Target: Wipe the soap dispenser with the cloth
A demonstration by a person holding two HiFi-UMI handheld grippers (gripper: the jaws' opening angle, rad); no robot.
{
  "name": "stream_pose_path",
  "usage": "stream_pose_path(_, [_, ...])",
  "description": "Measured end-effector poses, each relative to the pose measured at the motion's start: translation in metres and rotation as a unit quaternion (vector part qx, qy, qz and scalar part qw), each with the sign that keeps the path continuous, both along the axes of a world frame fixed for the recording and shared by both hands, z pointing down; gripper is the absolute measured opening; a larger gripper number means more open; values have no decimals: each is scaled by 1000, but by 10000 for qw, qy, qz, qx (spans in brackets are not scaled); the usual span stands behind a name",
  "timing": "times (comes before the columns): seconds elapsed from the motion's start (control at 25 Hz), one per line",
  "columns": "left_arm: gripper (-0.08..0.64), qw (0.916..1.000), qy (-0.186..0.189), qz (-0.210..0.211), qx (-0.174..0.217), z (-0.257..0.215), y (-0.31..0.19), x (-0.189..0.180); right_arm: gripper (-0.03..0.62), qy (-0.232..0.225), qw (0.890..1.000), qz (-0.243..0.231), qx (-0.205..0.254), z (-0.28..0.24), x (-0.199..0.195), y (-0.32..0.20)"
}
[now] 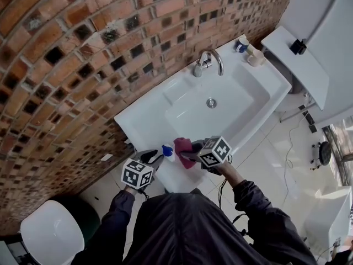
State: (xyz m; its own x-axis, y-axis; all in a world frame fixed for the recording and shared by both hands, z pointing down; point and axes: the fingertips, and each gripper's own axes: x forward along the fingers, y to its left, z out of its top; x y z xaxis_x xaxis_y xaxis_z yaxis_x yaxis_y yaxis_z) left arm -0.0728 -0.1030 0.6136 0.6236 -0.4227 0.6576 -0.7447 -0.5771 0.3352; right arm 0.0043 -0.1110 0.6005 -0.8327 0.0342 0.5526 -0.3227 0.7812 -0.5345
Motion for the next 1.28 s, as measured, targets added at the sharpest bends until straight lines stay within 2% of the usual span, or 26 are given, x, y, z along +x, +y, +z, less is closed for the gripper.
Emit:
stream_pose_path(0.04, [123, 10000, 14, -3, -12, 0, 1, 1, 57, -374, 9984, 271, -329, -9, 0, -10])
stream_pose_path(0.12, [123, 10000, 24, 6, -46, 2, 3, 3, 57, -996, 9900, 517, -860, -26, -5, -21])
stream_pose_path(0.2, [123, 10000, 32, 8, -77, 4, 4, 4, 57, -1170, 9859, 507, -1085, -30, -14, -23])
stream_pose_path(0.44, [126, 9999, -18, 49, -118, 4, 4, 3, 57, -569, 9890, 428, -1293, 12, -27, -24])
stream_pose_path(0.6, [123, 9999, -35, 28, -112, 5, 3, 5, 57, 64, 9899, 291, -1383, 52, -25, -21])
stream_pose_path(0.76, [123, 9999, -11, 11, -120, 5, 2, 6, 57, 929, 9905, 23, -1018, 88, -23, -14])
stream_pose_path(0.84, [123, 9999, -24, -3, -105, 5, 1, 6, 57, 1098, 9909, 8, -776, 91, -23, -14])
stream_pose_path(1.08, [124, 9998, -29, -108, -184, 7, 3, -1, 58, 769, 9959, 317, -357, 59, -18, -17])
stream_pose_path(1.28, [124, 9996, -16, -239, -132, 4, 6, -9, 58, 366, 9975, 519, 294, 8, -8, -13])
